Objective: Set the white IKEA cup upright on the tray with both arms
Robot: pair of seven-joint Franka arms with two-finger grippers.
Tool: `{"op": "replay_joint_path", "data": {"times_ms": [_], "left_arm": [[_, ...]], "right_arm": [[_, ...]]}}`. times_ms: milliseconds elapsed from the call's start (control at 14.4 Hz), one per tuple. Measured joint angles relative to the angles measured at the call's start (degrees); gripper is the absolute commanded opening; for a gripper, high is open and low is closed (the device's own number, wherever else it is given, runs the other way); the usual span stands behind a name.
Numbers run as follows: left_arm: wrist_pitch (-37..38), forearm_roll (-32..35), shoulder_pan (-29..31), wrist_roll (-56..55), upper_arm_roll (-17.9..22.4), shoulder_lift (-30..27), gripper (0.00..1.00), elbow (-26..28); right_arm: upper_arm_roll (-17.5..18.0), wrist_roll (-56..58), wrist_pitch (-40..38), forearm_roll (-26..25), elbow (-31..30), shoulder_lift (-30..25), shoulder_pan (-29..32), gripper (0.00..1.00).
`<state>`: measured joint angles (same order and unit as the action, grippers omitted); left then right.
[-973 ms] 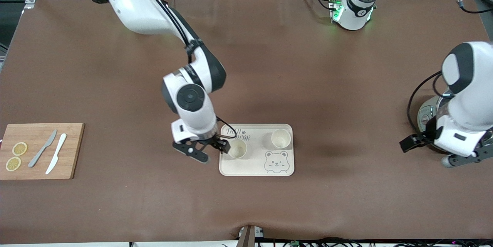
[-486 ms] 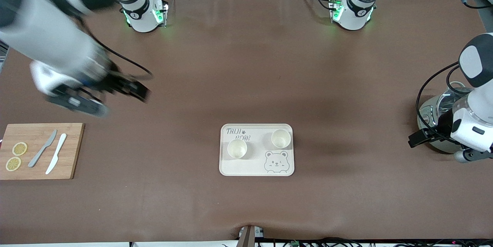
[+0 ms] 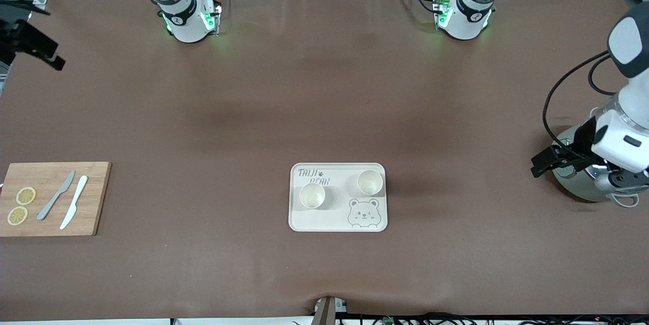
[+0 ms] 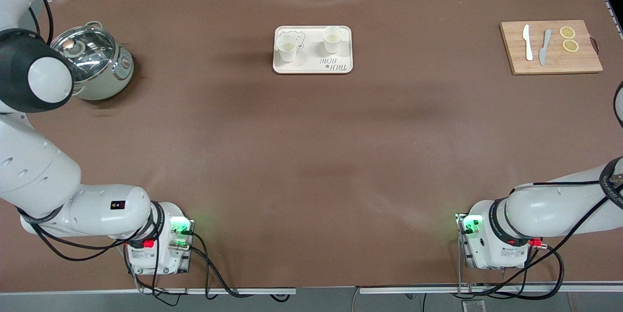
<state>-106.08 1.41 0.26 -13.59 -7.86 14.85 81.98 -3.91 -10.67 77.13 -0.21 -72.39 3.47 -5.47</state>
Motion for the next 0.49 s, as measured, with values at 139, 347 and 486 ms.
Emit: {"op": "replay_joint_path", "data": {"times_ms": [139,347,486], "left_arm": [[2.7,0.1,-1.0,1.5,1.0,-1.0,1.00,-0.5],[6.5,0.2,-2.0,7.5,3.1,-2.4,1.00,-1.1],[8.8,0.2,-2.0,9.6,3.5,-3.8,1.00,-1.4]], "right_arm": [[0.0,2.6,5.4,-0.3,-3.5,1.8,0.7,1.00],[0.0,7.9,9.0,-0.3,-6.3,4.0,3.2,1.00],[0.0,8.9,9.2,0.1,-7.1,4.0,4.2,1.00]]}}
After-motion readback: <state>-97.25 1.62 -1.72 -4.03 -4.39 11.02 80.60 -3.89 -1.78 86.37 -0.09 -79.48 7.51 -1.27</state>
